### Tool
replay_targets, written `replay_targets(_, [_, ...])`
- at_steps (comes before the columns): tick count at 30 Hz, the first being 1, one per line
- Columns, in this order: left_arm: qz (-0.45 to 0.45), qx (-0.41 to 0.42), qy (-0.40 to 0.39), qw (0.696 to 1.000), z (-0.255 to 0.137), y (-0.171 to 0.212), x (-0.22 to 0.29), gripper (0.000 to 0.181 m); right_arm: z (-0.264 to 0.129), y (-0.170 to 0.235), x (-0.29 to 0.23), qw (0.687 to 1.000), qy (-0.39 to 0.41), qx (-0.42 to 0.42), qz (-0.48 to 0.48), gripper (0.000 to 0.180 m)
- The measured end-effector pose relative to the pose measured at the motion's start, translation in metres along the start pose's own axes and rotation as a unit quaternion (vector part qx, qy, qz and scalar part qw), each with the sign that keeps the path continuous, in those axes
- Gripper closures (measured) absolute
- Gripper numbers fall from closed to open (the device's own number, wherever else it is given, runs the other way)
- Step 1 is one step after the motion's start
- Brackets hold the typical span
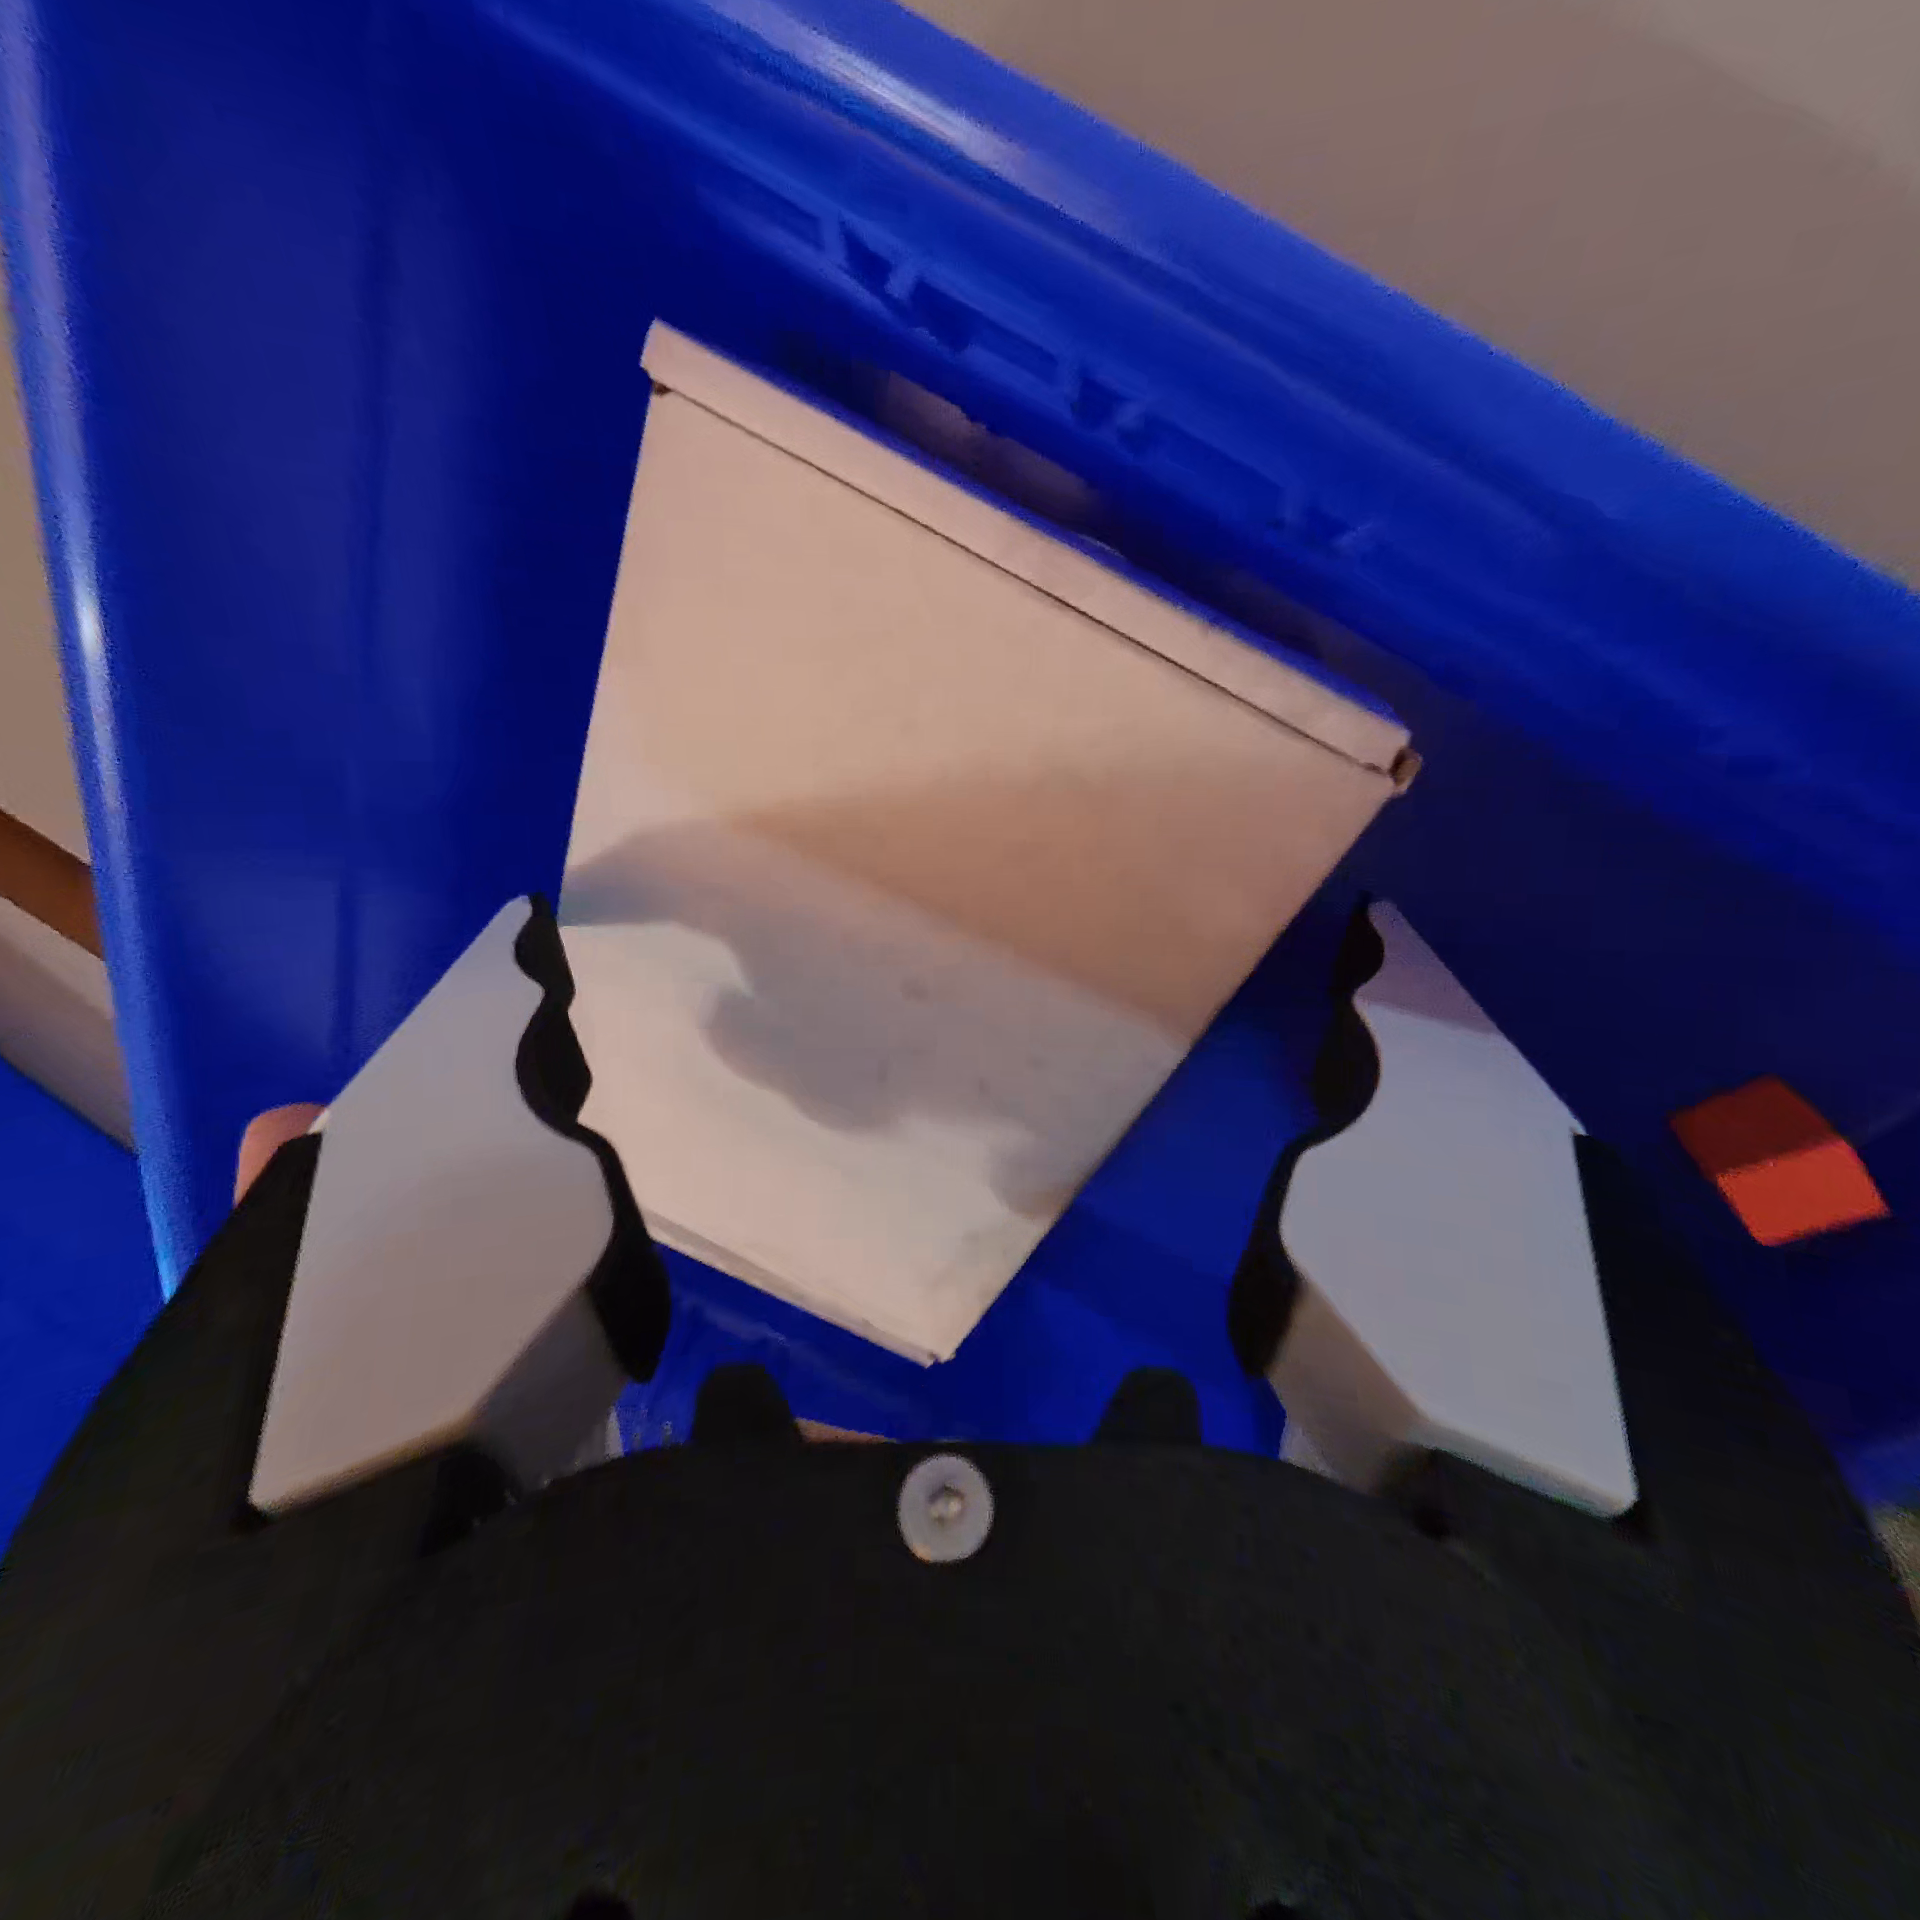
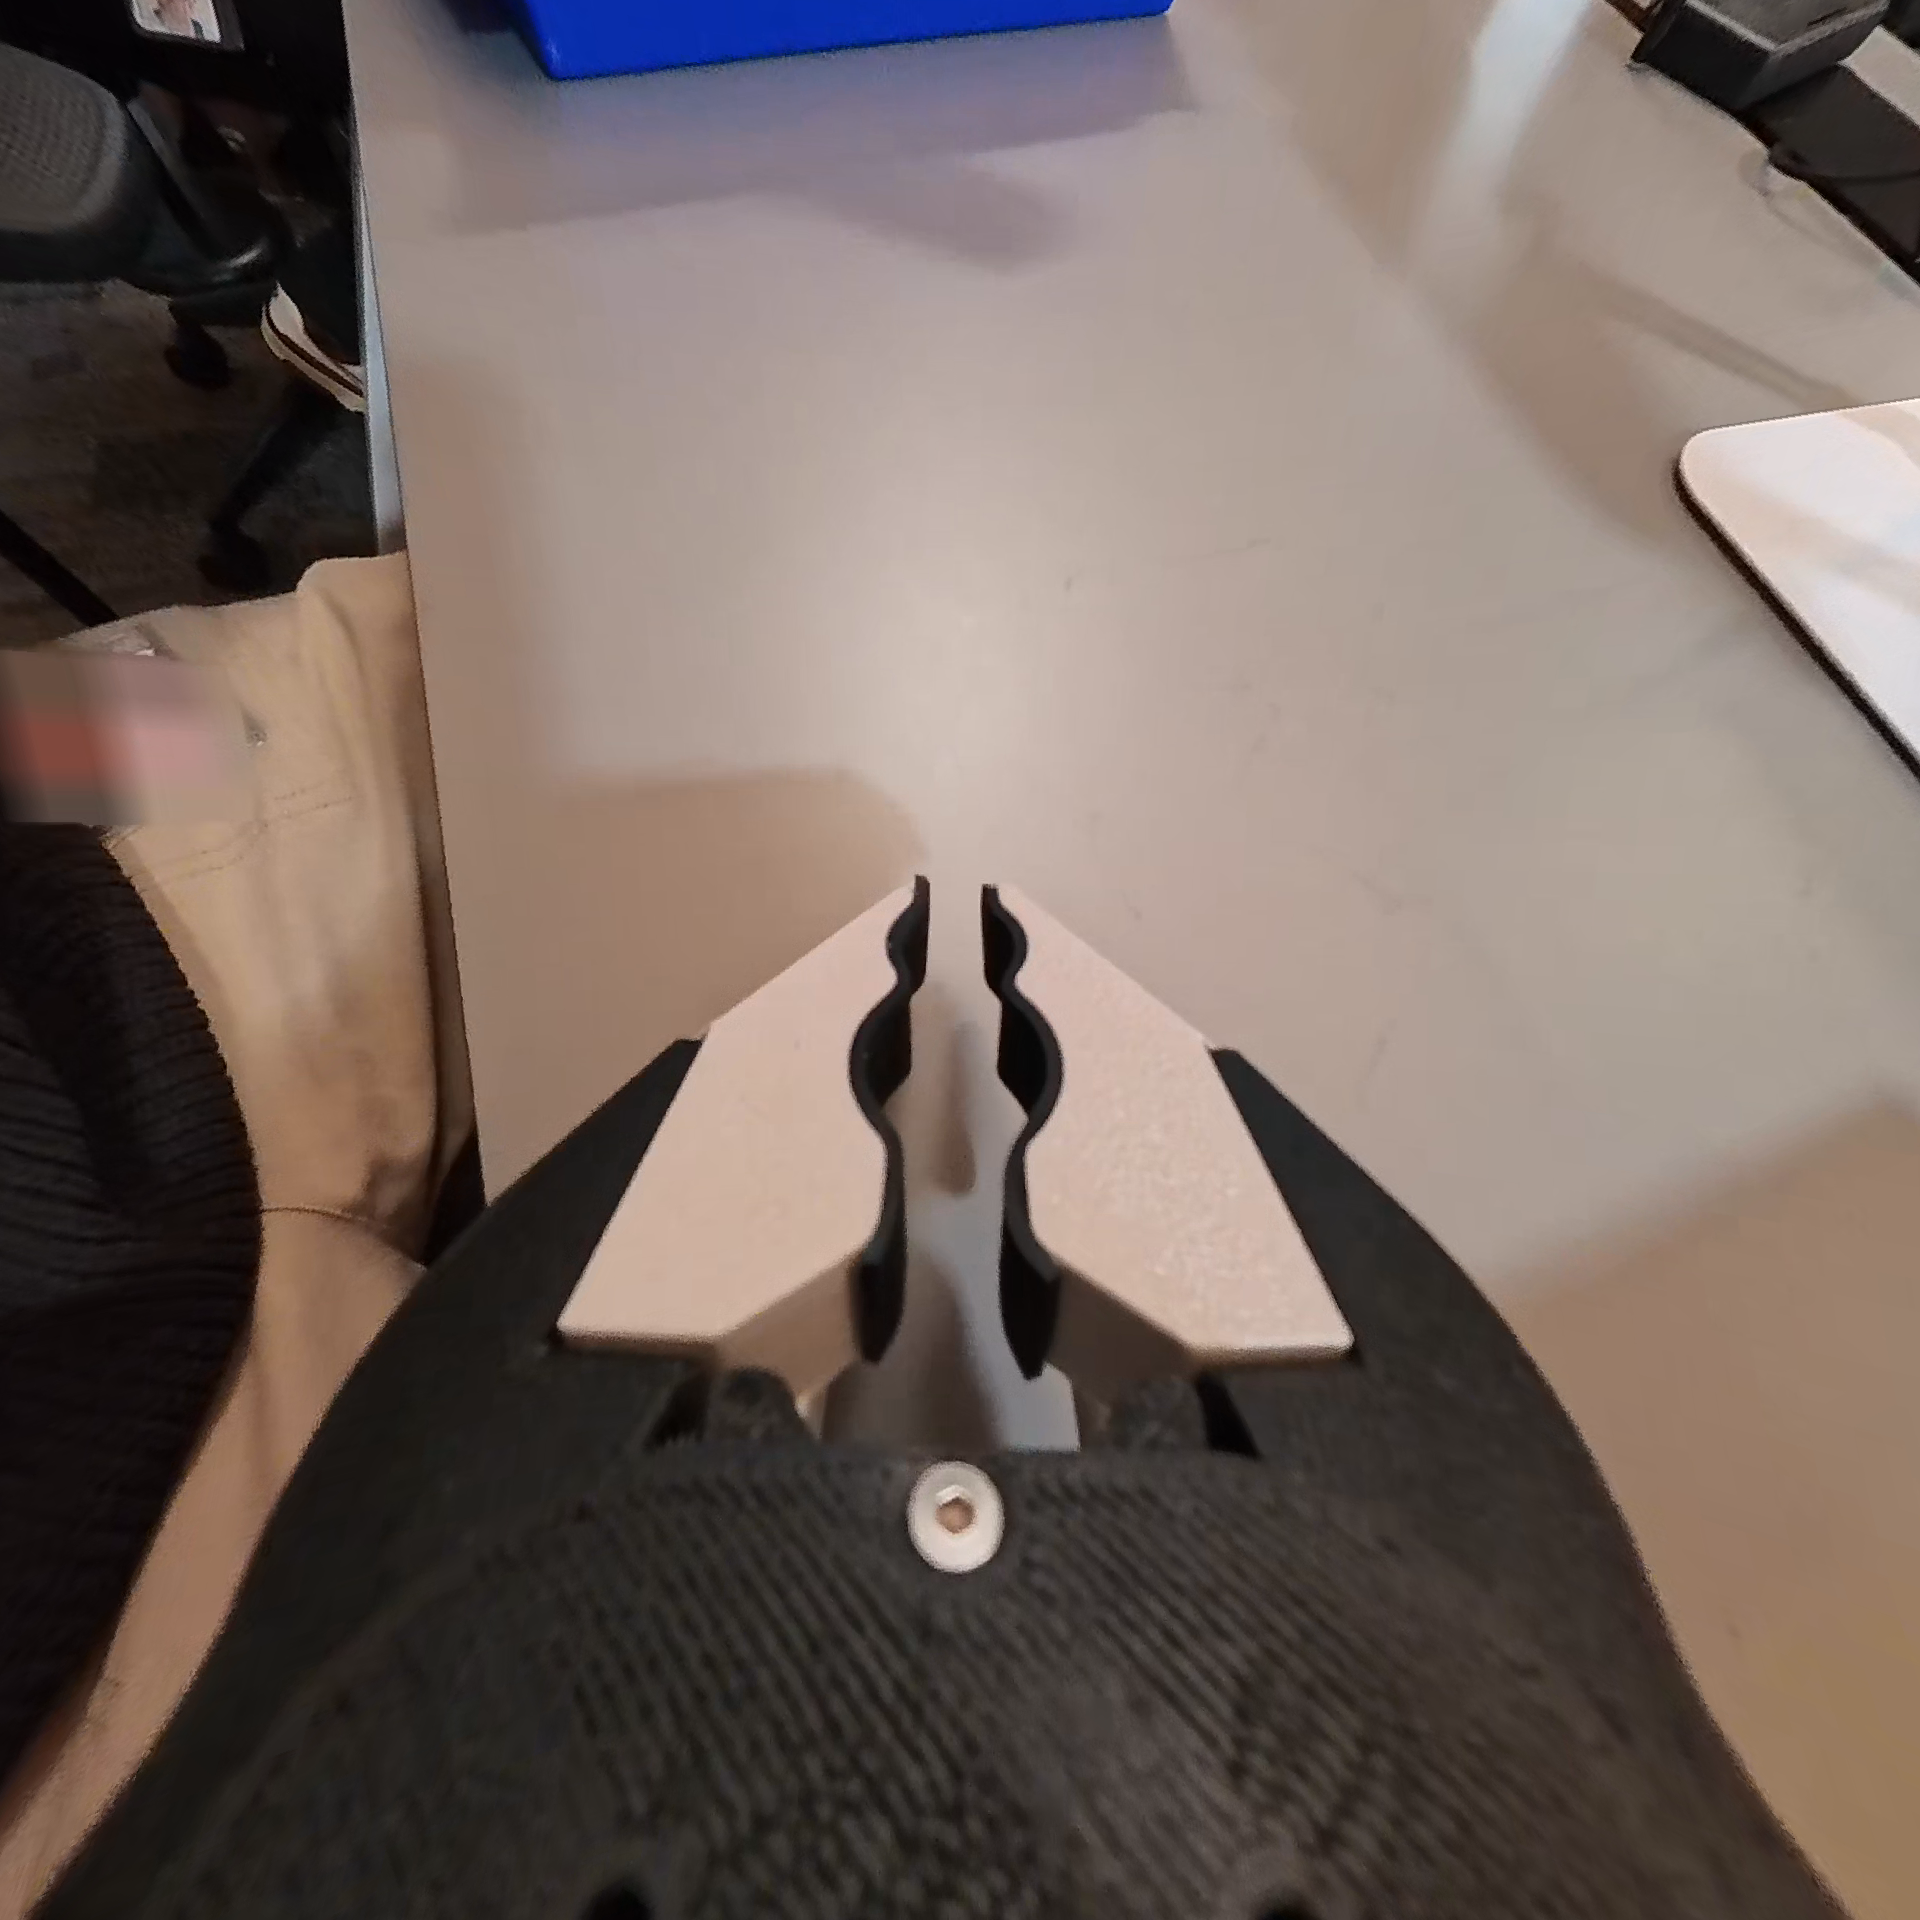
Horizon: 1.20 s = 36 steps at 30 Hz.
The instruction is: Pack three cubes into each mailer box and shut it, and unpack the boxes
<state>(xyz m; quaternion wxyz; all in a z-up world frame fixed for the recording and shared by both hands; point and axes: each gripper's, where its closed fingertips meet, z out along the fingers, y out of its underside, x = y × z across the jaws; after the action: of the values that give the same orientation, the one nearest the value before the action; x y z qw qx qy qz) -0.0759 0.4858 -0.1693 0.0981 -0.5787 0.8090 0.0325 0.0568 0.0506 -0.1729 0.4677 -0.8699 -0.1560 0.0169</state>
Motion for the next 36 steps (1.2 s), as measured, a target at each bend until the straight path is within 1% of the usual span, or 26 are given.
replay_targets(2, [-0.001, -0.009, 0.027, 1.0, -0.01, 0.003, 0.012, 0.046, 0.001, 0.001, -0.001, 1.0, -0.003, -0.004, -0.002, 0.171])
replay_targets(4, [0.006, -0.002, 0.012, 1.0, -0.018, 0.001, 0.011, 0.059, 0.001, 0.001, -0.002, 1.0, -0.008, -0.006, -0.002, 0.171])
replay_targets(5, [0.012, -0.004, 0.005, 1.0, -0.019, 0.002, 0.01, 0.06, 0.002, 0.002, -0.003, 1.0, -0.01, -0.006, -0.002, 0.171])
replay_targets(7, [0.023, -0.015, -0.014, 1.0, -0.015, 0.005, 0.005, 0.058, 0.002, 0.002, -0.004, 1.0, -0.013, -0.007, -0.001, 0.171])
replay_targets(8, [0.031, -0.02, -0.022, 0.999, -0.012, 0.006, 0.001, 0.049, 0.002, 0.002, -0.004, 1.0, -0.014, -0.007, 0.0, 0.171])
replay_targets(10, [0.033, -0.026, -0.017, 0.999, -0.003, 0.006, -0.001, 0.038, 0.002, 0.001, -0.004, 1.0, -0.015, -0.006, -0.001, 0.172])
replay_targets(11, [0.029, -0.031, -0.011, 0.999, 0.002, 0.006, -0.001, 0.037, 0.002, 0.001, -0.004, 1.0, -0.016, -0.005, -0.001, 0.172])
replay_targets(12, [0.026, -0.04, -0.003, 0.999, 0.009, 0.008, 0.0, 0.04, 0.003, 0.001, -0.005, 1.0, -0.017, -0.006, -0.002, 0.172])
replay_targets(13, [0.026, -0.051, 0.007, 0.998, 0.016, 0.011, 0.004, 0.034, 0.003, 0.001, -0.005, 1.0, -0.017, -0.008, -0.004, 0.172])
replay_targets(14, [0.036, -0.059, -0.001, 0.998, 0.02, 0.014, 0.004, 0.03, 0.004, 0.001, -0.006, 1.0, -0.016, -0.01, -0.007, 0.172])
replay_targets(15, [0.051, -0.059, -0.009, 0.997, 0.021, 0.014, 0.003, 0.033, 0.004, 0.002, -0.007, 1.0, -0.016, -0.011, -0.01, 0.173])
replay_targets(17, [0.038, -0.072, 0.001, 0.997, 0.017, 0.018, 0.005, 0.034, 0.004, 0.002, -0.007, 1.0, -0.015, -0.011, -0.014, 0.173])
replay_targets(19, [0.032, -0.068, 0.006, 0.997, 0.007, 0.022, 0.009, 0.035, 0.004, 0.001, -0.007, 1.0, -0.016, -0.009, -0.014, 0.174])
replay_targets(21, [0.025, -0.054, -0.014, 0.998, -0.012, 0.024, 0.004, 0.035, 0.002, 0.0, -0.008, 1.0, -0.018, -0.003, -0.014, 0.174])
replay_targets(25, [0.014, -0.015, -0.051, 0.998, -0.077, 0.019, 0.002, 0.036, 0.0, -0.003, -0.009, 1.0, -0.024, 0.008, -0.008, 0.175])
replay_targets(28, [0.041, 0.011, -0.082, 0.996, -0.134, -0.003, 0.015, 0.036, 0.0, -0.004, -0.007, 1.0, -0.017, 0.01, -0.006, 0.173])
replay_targets(31, [0.094, 0.057, -0.1, 0.989, -0.182, -0.051, 0.05, 0.037, -0.002, -0.01, 0.0, 1.0, 0.005, 0.027, 0.004, 0.169])
replay_targets(32, [0.115, 0.073, -0.093, 0.986, -0.191, -0.07, 0.069, 0.036, -0.005, -0.014, 0.005, 0.999, 0.017, 0.038, 0.009, 0.162])
replay_targets(33, [0.138, 0.087, -0.081, 0.983, -0.196, -0.09, 0.09, 0.036, -0.008, -0.02, 0.01, 0.998, 0.031, 0.053, 0.013, 0.15])
replay_targets(36, [0.214, 0.112, -0.037, 0.97, -0.186, -0.142, 0.159, 0.037, -0.023, -0.04, 0.021, 0.992, 0.073, 0.1, -0.004, 0.117])
